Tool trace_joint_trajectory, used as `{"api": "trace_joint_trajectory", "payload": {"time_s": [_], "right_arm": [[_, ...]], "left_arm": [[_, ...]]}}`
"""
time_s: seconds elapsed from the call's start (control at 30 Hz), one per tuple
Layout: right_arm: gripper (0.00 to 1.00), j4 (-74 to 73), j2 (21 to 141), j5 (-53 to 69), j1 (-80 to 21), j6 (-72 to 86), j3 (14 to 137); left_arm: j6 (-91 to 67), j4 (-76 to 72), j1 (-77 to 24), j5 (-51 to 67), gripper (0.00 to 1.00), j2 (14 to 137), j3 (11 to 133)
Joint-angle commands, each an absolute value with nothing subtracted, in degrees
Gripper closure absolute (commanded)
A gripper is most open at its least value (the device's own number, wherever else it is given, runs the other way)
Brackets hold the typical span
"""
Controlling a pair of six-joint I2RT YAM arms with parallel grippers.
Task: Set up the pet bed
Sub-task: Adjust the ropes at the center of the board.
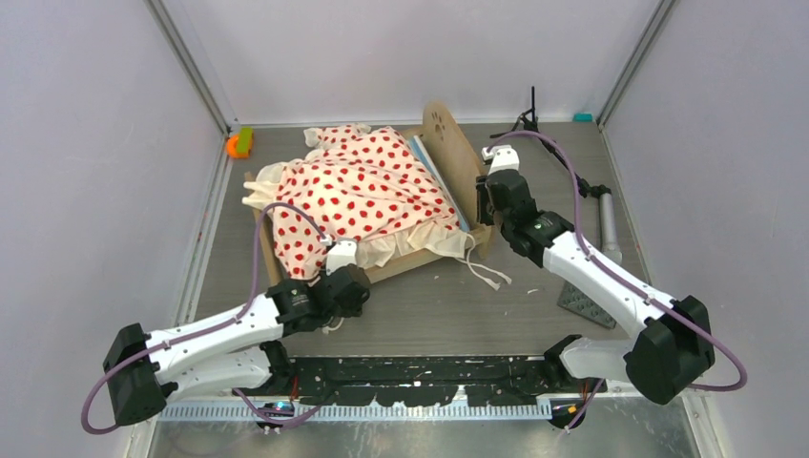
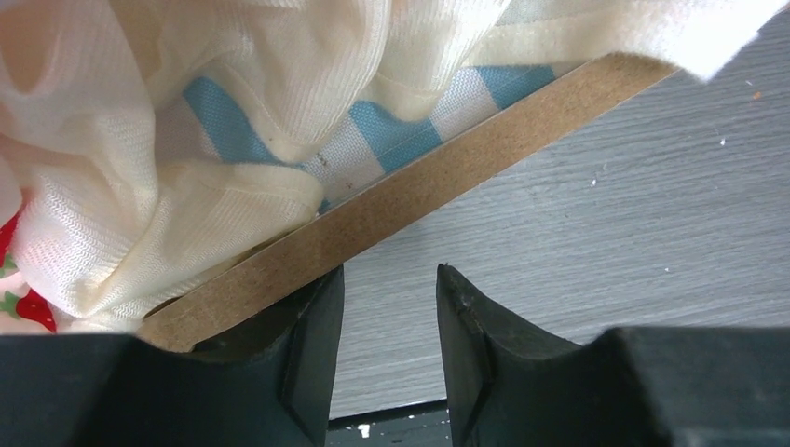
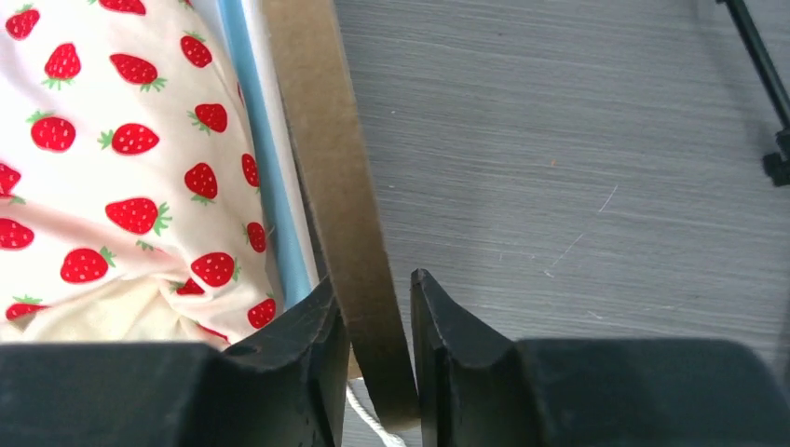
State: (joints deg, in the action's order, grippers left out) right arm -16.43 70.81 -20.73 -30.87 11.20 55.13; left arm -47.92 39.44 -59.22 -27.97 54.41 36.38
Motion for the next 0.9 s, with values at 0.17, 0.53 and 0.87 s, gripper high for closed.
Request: {"api": "trace_joint_trajectory", "payload": {"time_s": [0.17, 0.53, 0.87], "right_arm": [[0.99, -13.83, 63.09, -29.17, -30.41, 12.28, 52.69], [0.67, -22.97, 53.47, -29.20, -30.40, 14.52, 50.53], [0.52, -43.49, 40.59, -29.32, -30.41, 35.05, 48.67]], "left_arm": [[-39.09, 34.61, -52.30, -26.76, 0.56, 59.76, 41.08], [-33.08, 27.38, -50.72, -21.26, 0.56, 71.51, 48.51], [-34.80, 19.19, -53.85, -13.00, 0.55, 58.66, 38.82]]}}
